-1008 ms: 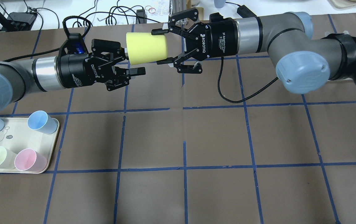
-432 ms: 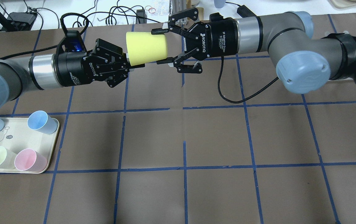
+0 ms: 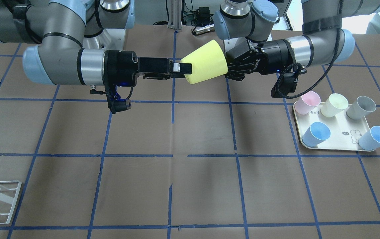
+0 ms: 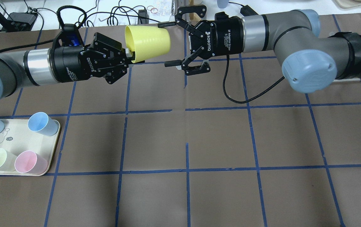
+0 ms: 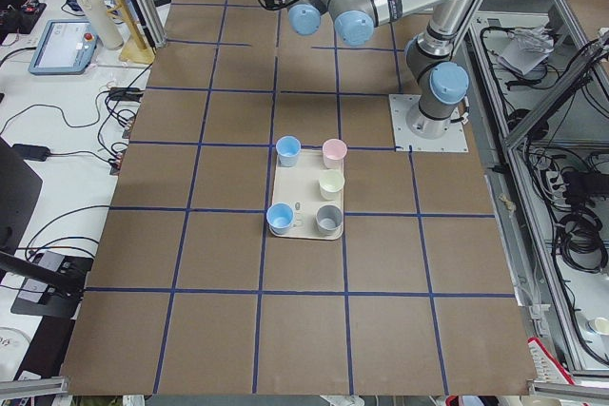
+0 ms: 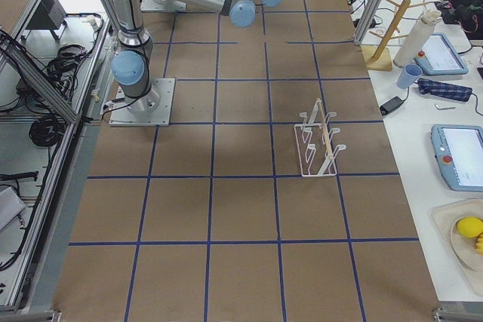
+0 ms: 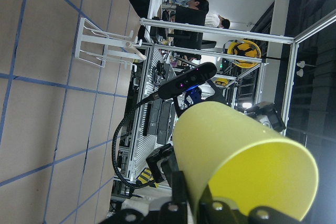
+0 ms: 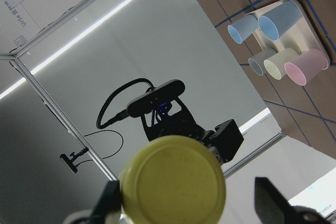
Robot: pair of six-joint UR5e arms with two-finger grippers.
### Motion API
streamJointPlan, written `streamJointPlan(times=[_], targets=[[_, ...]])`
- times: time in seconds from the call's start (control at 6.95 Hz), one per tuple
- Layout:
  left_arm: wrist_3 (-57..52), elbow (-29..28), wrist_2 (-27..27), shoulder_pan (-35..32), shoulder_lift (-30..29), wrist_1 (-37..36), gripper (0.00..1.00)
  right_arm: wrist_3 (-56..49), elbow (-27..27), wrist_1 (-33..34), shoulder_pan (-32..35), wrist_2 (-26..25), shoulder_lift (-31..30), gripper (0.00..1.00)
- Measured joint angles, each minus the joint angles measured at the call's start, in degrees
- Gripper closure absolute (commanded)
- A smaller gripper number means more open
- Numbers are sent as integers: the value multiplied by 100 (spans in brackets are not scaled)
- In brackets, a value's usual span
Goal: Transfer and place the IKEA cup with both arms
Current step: 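Carry the yellow cup to the tray with the left gripper while the right withdraws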
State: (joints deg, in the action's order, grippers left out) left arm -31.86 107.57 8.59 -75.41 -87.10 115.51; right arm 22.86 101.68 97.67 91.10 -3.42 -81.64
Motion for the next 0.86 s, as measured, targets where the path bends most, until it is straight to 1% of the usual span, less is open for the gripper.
streamJointPlan(times=[0.14,0.29,0.43,0.58,0.72,0.86], targets=[[11,-11,9,3,4,-2,100,81,-20,21,-81,4,-11,0],[20,-19,68,12,17,-2,100,184,-38,31,-296,-22,-30,0],[28,-46,276,56,30,-2,100,273,-52,40,-650,-77,-52,0],[46,-99,742,198,39,-2,100,304,-56,61,-1043,-337,-94,0],[76,-144,1381,423,42,-19,100,313,-59,111,-1298,-927,-178,0],[102,-170,2134,702,47,-134,100,327,-60,165,-1403,-1697,-312,0]])
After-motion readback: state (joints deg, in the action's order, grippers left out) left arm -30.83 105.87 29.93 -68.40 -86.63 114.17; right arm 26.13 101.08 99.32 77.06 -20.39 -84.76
